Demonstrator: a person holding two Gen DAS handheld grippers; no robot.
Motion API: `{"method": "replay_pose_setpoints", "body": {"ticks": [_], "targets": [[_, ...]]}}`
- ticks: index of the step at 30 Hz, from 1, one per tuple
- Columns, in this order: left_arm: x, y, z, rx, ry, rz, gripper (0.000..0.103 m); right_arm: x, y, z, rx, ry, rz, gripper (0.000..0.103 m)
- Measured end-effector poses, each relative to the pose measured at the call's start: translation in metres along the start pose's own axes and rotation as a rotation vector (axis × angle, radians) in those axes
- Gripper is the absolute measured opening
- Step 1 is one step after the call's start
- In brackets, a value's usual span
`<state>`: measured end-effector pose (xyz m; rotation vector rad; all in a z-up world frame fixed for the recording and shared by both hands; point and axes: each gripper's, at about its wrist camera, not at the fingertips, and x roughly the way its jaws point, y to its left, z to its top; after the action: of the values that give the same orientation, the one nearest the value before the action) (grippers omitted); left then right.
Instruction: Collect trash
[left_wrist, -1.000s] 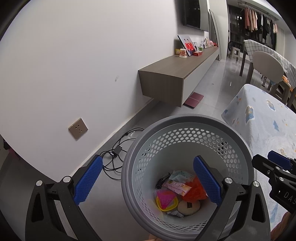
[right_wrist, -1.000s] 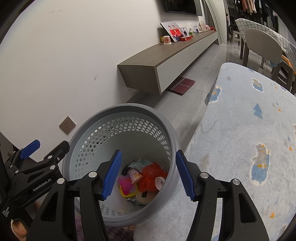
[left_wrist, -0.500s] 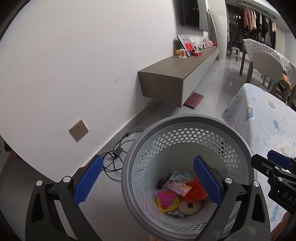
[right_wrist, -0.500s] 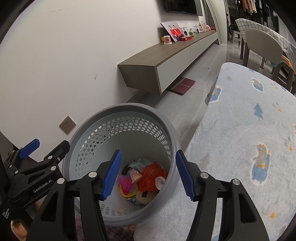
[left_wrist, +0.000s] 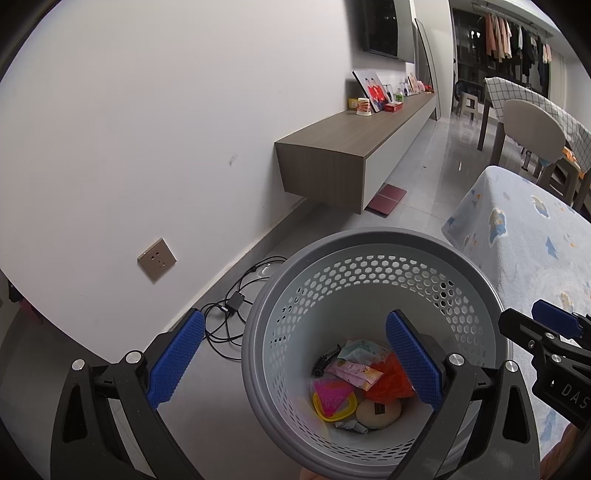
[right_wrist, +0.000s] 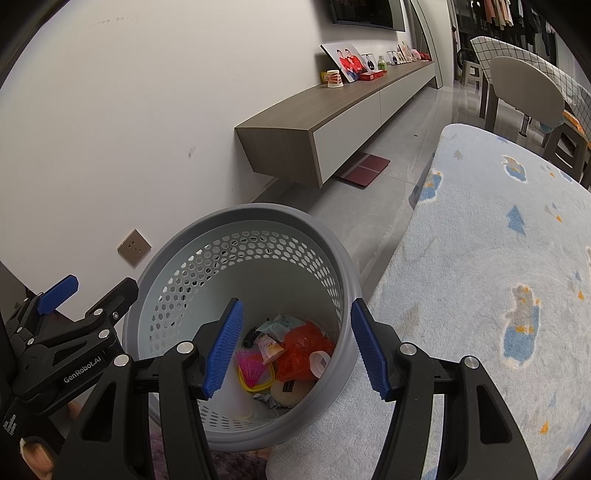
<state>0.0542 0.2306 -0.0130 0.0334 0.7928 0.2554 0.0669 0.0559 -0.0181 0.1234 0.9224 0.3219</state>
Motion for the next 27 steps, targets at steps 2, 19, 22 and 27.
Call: {"method": "replay_pose_setpoints", "body": {"ticks": [2, 19, 22, 27], "targets": [[-0.0001, -0.0005, -0.0001, 0.0, 0.0, 0.001, 0.097, -0.0001, 0.0002, 0.0001, 0.0, 0.0, 0.0, 0.058], [-0.0026, -0.0004, 0.0005, 0.003, -0.004, -0.004, 0.097, 0.0001, 0.0012, -0.0011, -0.003, 0.0, -0.001, 0.058], [-0.0028, 0.0008, 0.0012, 0.001, -0.007, -0.005, 0.097, 0.0008, 0.0016, -0.0016, -0.004, 0.001, 0.0, 0.058], [-0.0037, 0.0018, 0.0019, -0.001, -0.013, -0.003, 0.097, 0.0017, 0.002, -0.0029, -0.004, 0.001, 0.0, 0.058]]}}
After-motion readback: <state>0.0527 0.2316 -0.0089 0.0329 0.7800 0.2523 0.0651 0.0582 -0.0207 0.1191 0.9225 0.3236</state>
